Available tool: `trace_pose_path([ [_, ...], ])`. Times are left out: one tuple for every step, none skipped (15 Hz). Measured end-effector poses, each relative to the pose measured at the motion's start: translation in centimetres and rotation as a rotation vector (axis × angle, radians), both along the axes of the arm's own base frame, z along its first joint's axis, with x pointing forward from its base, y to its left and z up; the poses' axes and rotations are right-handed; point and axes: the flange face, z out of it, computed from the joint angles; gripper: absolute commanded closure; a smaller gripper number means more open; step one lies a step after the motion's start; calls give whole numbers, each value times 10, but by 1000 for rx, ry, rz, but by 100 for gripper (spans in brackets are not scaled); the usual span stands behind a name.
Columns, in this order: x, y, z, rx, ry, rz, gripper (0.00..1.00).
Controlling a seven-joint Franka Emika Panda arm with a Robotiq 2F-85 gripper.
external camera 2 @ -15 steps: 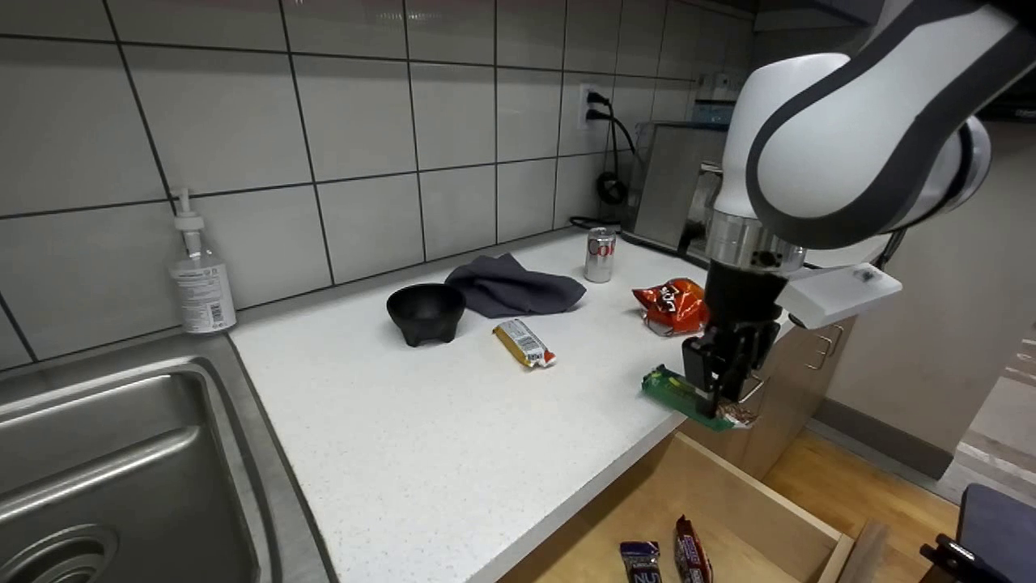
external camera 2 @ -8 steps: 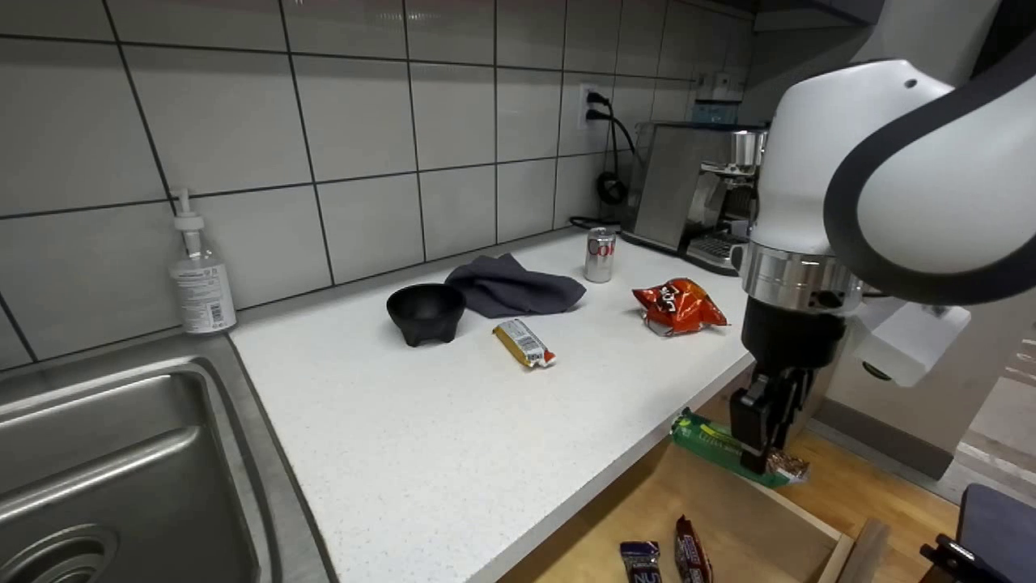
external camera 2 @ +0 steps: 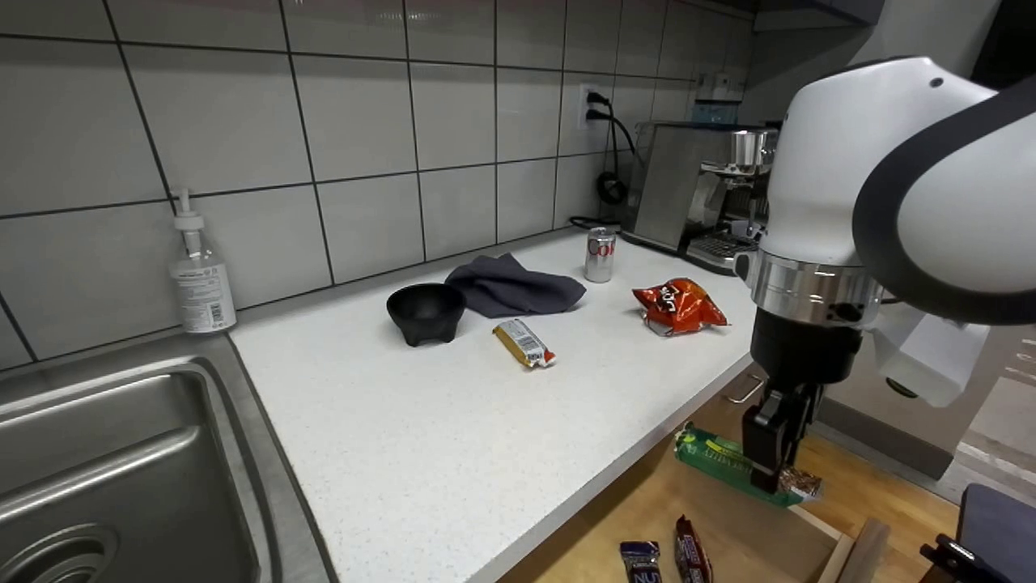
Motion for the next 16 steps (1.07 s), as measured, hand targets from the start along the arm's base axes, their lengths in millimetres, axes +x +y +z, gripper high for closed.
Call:
trace_pose_path([
  [0,0,0,0,1,0,84],
  [0,0,-1,0,2,0,84],
  [0,0,-1,0,3,1,34],
  [0,1,-2,0,4,2,33],
  [-1,1,-2,0,7,3,28],
  [-1,2,-3,0,8,4,20],
  [-1,2,-3,0,9,5,13],
  [-1,2,-4,0,10,5,5],
  [-1,2,-4,0,10,4,0],
  [-1,1,-3,0,10,3,0],
  [-1,1,-3,0,9,3,0],
  [0,1,-3,0,7,2,0],
  [1,1,-1,0,2,2,0],
  [3,1,1,0,-3,2,0],
  [4,1,3,0,-11,2,0],
  [7,1,6,0,-19,2,0],
])
